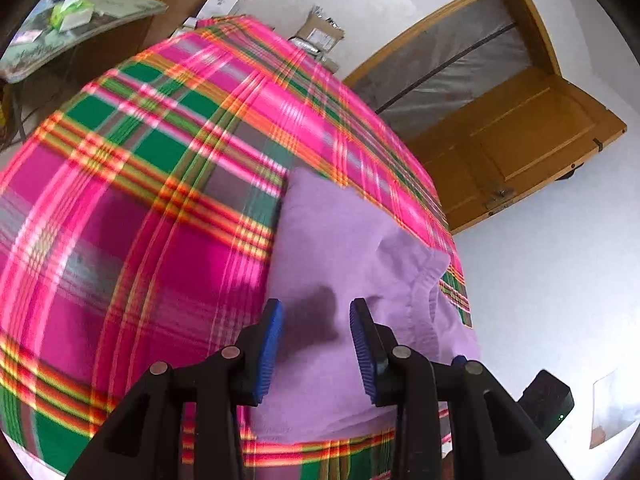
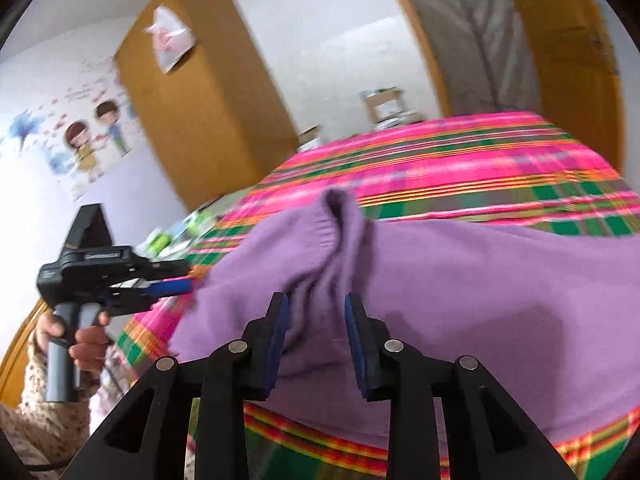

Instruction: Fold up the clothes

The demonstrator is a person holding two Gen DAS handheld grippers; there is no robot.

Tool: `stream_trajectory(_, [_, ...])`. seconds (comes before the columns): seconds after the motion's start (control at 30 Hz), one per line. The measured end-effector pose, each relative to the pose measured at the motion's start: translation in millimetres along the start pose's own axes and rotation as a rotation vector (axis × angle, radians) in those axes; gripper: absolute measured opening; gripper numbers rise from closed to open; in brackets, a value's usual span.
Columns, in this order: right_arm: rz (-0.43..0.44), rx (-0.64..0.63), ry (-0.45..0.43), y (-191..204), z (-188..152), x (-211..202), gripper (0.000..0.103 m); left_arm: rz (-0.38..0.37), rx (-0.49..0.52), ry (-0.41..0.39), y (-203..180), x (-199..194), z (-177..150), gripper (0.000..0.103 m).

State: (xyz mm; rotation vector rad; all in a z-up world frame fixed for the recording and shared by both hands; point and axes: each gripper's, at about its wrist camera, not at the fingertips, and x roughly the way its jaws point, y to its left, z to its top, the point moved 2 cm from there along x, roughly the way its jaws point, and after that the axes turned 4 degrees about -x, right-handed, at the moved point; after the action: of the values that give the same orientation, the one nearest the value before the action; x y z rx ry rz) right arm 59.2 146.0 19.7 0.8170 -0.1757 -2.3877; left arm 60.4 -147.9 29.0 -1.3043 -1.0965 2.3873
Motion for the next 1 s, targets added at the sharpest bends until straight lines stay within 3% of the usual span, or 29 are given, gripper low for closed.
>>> stream_trajectory(0.07, [0.038,-0.033,0.054,6.7,0.0,13.9,0.031,0.006,-0.002,0.007,4.1,2.5,-7.1,0.035])
stream_trajectory(0.2, [0.028,-0.050,0.132,10.2,1.6,40.4,0.030,0.032,0.008,0.007,7.9,1.6,-14.9,0.035])
stream_trajectory(0.23, [0.025,-0.042,0.142,9.2,2.5,43.4,0.019,0.034,0.008,0.005,8.9,0.5,-16.2,0.035])
stream_trajectory(0.27, [0.022,-0.037,0.146,7.8,3.8,45.0,0.013,0.036,0.010,0.003,9.4,0.1,-16.3,0.035])
stream_trajectory(0.33, [0.032,-0.018,0.133,4.6,8.8,38.5,0.010,0.046,0.018,0.002,8.1,2.7,-14.1,0.035])
stream_trajectory(0.53, [0.076,0.050,0.086,-5.0,25.2,13.2,0.010,0.048,0.036,0.020,5.3,6.8,-17.3,0.035])
stream_trajectory(0.6, [0.050,0.052,0.100,-9.9,22.2,12.3,0.011,0.056,0.044,0.034,5.8,9.4,-20.1,0.035])
stream_trajectory(0.73, [0.015,0.100,0.207,-24.5,3.2,28.3,0.016,0.072,0.055,0.046,7.8,13.0,-23.7,0.035])
stream_trajectory(0.93, [0.032,0.181,0.136,-40.2,13.4,16.2,0.040,0.085,0.058,0.046,11.8,11.5,-23.8,0.035])
stream_trajectory(1.0, [0.048,0.206,0.142,-47.3,16.6,19.6,0.040,0.086,0.058,0.048,12.7,12.0,-23.8,0.035])
